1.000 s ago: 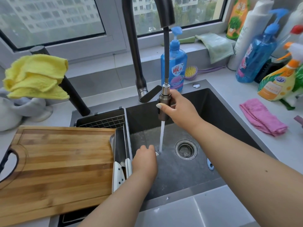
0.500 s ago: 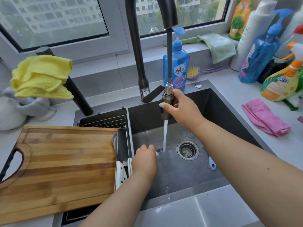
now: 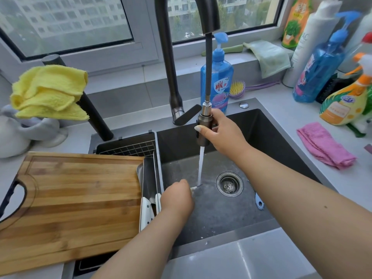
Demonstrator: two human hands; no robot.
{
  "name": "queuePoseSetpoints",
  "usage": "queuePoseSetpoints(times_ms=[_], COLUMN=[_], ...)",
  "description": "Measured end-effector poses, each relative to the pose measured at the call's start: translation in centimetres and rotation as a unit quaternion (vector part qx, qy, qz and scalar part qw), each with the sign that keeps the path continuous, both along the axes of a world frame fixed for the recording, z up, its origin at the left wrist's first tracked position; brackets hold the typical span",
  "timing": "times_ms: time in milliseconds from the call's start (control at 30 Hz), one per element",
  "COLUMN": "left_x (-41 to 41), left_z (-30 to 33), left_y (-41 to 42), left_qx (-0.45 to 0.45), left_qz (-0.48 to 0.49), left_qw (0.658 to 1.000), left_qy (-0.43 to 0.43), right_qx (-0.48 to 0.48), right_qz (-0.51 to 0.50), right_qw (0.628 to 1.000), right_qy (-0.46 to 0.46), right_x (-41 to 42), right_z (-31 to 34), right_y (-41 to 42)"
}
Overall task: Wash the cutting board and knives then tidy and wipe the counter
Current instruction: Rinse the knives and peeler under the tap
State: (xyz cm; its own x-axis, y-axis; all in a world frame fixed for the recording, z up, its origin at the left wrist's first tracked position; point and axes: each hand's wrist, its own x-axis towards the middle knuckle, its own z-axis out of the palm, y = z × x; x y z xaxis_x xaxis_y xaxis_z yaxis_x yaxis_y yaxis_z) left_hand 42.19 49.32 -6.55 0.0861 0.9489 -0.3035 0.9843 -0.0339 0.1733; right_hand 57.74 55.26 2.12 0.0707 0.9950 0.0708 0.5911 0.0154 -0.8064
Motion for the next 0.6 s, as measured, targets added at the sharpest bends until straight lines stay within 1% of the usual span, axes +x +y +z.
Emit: queuePoseSetpoints(times_ms=[133,267,333,433,467,500,567,600], left_x=[0.1,0.1,0.1,-0.1,-0.1,-0.1,0.0,0.1], left_z=[0.4,0.1,0.1,0.4,0.7,1.0,1.7,2.0], left_y=[0.4,1.1,1.3,1.2,1.1,0.9,0.4,0.2], left_qx=[-0.043,-0.083,-0.087,-0.078,-0.064,-0.043,0.001,0.014], left_qz=[0.067,0.147,0.16,0.172,0.16,0.135,0.058,0.024], left_qw=[0.995,0.98,0.977,0.971,0.975,0.983,0.998,1.0], left_qy=[-0.055,-0.104,-0.109,-0.146,-0.14,-0.112,-0.024,0.01], right_qx=[-0.002,-0.003,-0.002,0.0,0.0,0.001,0.003,0.003], right_qz=[-0.005,0.003,0.003,-0.001,-0.003,-0.004,-0.003,-0.002], right_qw=[1.0,1.0,1.0,1.0,1.0,1.0,1.0,1.0], right_qy=[-0.003,0.017,0.021,0.007,0.002,-0.001,-0.003,-0.001], right_x=[0.0,-0.4,-0.4,-0.1,0.1,0.2,0.3,0.3], right_z=[0.1,0.0,-0.1,0.0,0.0,0.1,0.1,0.1], right_y=[0.1,0.0,0.0,0.1,0.1,0.1,0.0,0.0])
